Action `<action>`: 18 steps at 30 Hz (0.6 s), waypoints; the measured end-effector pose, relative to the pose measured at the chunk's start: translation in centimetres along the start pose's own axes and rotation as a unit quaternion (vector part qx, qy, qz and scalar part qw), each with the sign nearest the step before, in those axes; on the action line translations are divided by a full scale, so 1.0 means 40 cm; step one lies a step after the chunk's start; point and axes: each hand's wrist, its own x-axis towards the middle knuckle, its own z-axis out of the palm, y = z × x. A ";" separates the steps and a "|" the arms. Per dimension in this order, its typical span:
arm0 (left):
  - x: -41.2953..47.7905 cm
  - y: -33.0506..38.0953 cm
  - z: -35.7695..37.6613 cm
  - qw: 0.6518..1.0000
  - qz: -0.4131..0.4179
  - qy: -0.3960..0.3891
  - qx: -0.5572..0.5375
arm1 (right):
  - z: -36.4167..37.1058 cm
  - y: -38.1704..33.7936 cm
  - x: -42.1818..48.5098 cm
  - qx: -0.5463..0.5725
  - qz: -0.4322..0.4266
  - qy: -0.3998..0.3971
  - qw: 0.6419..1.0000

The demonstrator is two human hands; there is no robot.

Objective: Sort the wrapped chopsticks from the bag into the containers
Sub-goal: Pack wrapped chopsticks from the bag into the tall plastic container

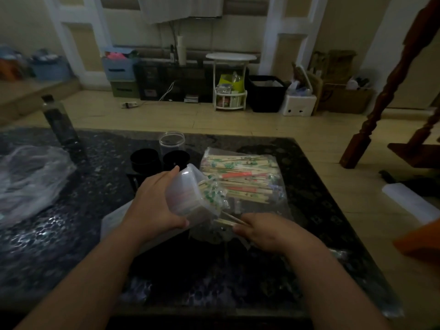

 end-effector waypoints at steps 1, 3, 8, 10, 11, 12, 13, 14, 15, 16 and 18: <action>0.001 0.000 -0.001 1.000 -0.002 0.001 -0.001 | -0.009 0.000 -0.005 -0.014 -0.005 -0.008 1.000; 0.004 -0.002 -0.003 1.000 -0.001 0.006 -0.003 | -0.024 0.003 -0.011 -0.047 -0.015 -0.007 0.999; 0.007 -0.001 -0.005 1.000 -0.008 0.010 -0.003 | -0.036 0.018 -0.012 -0.071 -0.013 -0.025 0.997; 0.008 -0.002 -0.006 1.000 -0.012 0.007 -0.006 | -0.045 0.020 -0.017 -0.049 -0.019 -0.019 0.998; 0.009 -0.003 -0.007 1.000 -0.014 0.006 -0.009 | -0.049 0.018 -0.022 -0.040 -0.025 -0.015 0.999; 0.010 -0.006 -0.008 1.000 -0.013 0.008 -0.012 | -0.050 0.017 -0.024 -0.031 -0.030 -0.013 0.999; 0.011 -0.010 -0.010 1.000 -0.015 0.012 -0.016 | -0.049 0.016 -0.026 -0.018 -0.032 -0.014 0.999; 0.012 -0.013 -0.012 0.999 -0.018 0.017 -0.020 | -0.047 0.017 -0.027 -0.002 -0.031 -0.016 0.999; 0.012 -0.016 -0.014 0.999 -0.024 0.021 -0.026 | -0.044 0.017 -0.026 0.016 -0.029 -0.016 0.999; 0.012 -0.018 -0.016 0.999 -0.030 0.024 -0.032 | -0.042 0.018 -0.025 0.028 -0.028 -0.015 0.999; 0.011 -0.019 -0.020 0.998 -0.037 0.029 -0.043 | -0.041 0.019 -0.023 0.033 -0.029 -0.009 0.999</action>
